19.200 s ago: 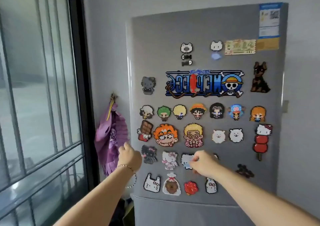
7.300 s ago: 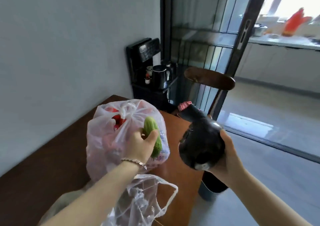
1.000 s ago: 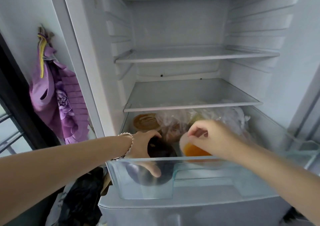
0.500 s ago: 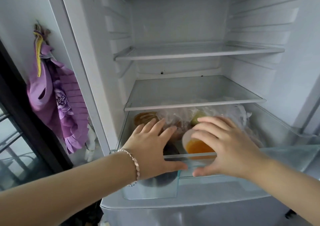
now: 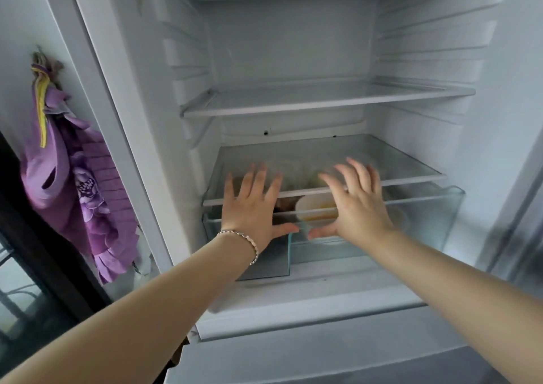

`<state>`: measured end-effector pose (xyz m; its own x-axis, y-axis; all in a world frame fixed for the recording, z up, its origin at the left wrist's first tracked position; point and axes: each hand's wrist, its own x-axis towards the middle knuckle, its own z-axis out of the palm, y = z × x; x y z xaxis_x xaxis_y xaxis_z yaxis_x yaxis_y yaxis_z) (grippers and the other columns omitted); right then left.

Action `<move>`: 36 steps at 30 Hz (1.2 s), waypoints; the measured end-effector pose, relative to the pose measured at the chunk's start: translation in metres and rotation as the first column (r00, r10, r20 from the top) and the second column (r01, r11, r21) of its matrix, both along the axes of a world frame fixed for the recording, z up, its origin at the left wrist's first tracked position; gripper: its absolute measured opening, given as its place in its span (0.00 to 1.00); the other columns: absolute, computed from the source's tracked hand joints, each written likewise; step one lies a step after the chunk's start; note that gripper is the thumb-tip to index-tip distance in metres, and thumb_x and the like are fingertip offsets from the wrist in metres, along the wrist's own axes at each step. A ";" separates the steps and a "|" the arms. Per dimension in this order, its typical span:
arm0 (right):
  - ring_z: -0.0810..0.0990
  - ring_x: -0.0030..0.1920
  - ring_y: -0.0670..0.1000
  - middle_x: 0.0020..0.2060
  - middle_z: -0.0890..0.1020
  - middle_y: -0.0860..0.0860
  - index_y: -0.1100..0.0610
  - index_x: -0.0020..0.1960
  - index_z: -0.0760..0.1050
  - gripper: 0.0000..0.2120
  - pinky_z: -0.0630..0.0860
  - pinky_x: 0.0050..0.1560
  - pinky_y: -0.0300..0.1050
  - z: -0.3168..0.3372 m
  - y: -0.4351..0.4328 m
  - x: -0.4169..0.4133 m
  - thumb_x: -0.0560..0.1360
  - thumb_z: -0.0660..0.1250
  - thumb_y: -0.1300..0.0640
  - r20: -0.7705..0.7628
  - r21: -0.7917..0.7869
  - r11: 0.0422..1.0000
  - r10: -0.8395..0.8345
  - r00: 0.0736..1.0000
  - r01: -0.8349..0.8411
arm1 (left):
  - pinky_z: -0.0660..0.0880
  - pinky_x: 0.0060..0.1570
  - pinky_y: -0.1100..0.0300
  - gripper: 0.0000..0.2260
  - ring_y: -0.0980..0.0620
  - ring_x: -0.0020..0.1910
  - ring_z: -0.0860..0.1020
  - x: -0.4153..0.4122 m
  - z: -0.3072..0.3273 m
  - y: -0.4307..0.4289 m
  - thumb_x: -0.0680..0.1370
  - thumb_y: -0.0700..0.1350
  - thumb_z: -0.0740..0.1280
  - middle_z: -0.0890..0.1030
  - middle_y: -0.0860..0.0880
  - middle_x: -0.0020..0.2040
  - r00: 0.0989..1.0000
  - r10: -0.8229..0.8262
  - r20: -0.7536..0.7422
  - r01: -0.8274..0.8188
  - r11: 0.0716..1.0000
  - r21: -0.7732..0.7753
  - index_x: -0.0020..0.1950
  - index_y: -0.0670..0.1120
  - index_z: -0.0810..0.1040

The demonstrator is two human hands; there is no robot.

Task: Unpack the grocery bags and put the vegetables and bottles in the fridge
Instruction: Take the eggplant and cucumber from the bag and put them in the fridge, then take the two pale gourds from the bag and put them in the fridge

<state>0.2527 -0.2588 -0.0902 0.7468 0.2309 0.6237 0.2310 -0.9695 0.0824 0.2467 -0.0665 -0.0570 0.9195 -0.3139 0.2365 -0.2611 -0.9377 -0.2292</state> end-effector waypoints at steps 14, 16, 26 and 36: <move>0.63 0.61 0.60 0.52 0.77 0.66 0.59 0.53 0.80 0.45 0.63 0.57 0.75 -0.020 0.025 0.024 0.41 0.78 0.35 -0.014 0.186 0.958 -0.218 0.976 0.217 | 0.49 0.72 0.44 0.33 0.43 0.76 0.47 0.028 -0.020 -0.015 0.79 0.59 0.55 0.43 0.38 0.77 0.996 0.083 -0.027 -0.085 0.993 -0.077 0.77 0.51 0.41; 0.63 0.58 0.59 0.52 0.77 0.66 0.59 0.51 0.81 0.42 0.66 0.56 0.74 -0.020 0.033 0.019 0.39 0.83 0.45 0.027 0.190 0.971 -0.150 0.988 0.142 | 0.46 0.73 0.48 0.34 0.45 0.77 0.44 0.017 -0.017 -0.013 0.80 0.52 0.59 0.41 0.40 0.77 0.995 0.092 -0.044 -0.095 0.993 -0.068 0.77 0.50 0.40; 0.76 0.57 0.55 0.57 0.78 0.51 0.52 0.64 0.70 0.18 0.72 0.51 0.45 -0.006 0.106 -0.084 0.76 0.64 0.51 -0.550 0.139 0.806 0.546 0.632 -0.575 | 0.74 0.52 0.54 0.12 0.44 0.56 0.77 -0.145 -0.038 0.019 0.79 0.46 0.57 0.79 0.45 0.56 0.770 0.510 -0.385 -0.636 0.667 -0.389 0.58 0.44 0.76; 0.76 0.56 0.55 0.55 0.79 0.51 0.54 0.59 0.72 0.14 0.72 0.49 0.46 -0.018 0.200 -0.296 0.76 0.60 0.49 -0.775 -0.108 0.197 0.597 0.207 -0.974 | 0.74 0.48 0.55 0.13 0.42 0.53 0.78 -0.445 -0.077 0.083 0.77 0.47 0.59 0.79 0.44 0.55 0.137 0.840 -0.524 -0.974 0.018 -0.227 0.55 0.43 0.77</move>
<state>-0.0436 -0.0589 -0.1081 -0.0154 0.9765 -0.2150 0.9997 0.0107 -0.0228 -0.1979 0.0162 -0.1344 0.3889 0.8954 -0.2167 0.9189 -0.3601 0.1614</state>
